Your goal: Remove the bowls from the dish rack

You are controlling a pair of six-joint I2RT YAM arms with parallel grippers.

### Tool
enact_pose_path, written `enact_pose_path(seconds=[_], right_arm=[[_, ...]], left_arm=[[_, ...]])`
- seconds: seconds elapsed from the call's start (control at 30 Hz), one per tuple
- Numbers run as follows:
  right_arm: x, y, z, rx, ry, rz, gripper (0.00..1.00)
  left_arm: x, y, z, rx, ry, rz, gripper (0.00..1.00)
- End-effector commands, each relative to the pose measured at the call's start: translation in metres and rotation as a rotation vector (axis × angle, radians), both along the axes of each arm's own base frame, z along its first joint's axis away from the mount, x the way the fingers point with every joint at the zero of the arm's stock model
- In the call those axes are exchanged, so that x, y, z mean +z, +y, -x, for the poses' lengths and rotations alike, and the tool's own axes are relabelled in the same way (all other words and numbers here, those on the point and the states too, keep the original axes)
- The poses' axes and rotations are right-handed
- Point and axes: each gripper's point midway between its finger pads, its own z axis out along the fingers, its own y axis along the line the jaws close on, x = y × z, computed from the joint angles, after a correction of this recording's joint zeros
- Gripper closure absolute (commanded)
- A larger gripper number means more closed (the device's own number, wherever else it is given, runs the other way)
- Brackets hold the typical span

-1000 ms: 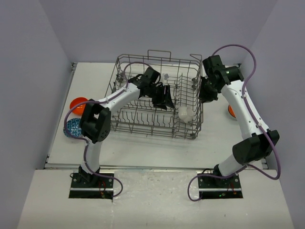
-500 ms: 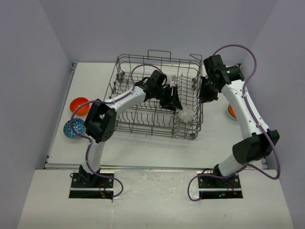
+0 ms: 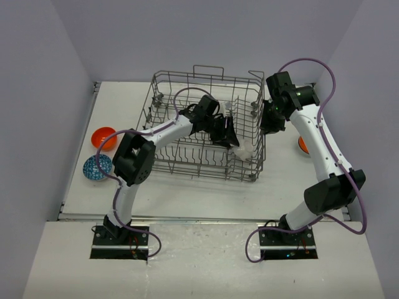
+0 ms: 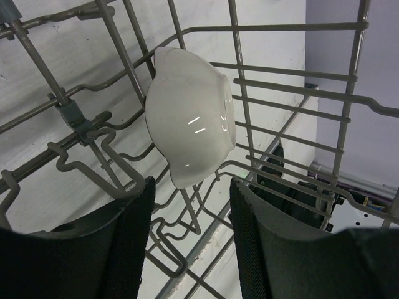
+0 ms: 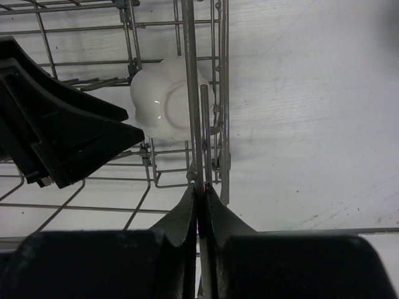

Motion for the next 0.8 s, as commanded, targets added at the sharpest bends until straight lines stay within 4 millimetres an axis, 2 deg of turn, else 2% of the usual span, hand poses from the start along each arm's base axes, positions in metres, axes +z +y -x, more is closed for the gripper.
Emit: enact_pose_path(seconds=[0.0, 0.3, 0.77], right_arm=[[0.013, 0.005, -0.005, -0.018, -0.046, -0.046, 1.00], [0.010, 0.006, -0.003, -0.019, -0.039, -0.055, 1.00], [0.005, 0.008, -0.003, -0.018, -0.028, -0.062, 1.00]], left_arm=[[-0.002, -0.008, 0.005, -0.017, 0.011, 0.025, 0.47], [-0.005, -0.016, 0.012, -0.031, 0.031, 0.042, 0.47], [0.013, -0.023, 0.018, -0.040, 0.020, 0.121, 0.49]])
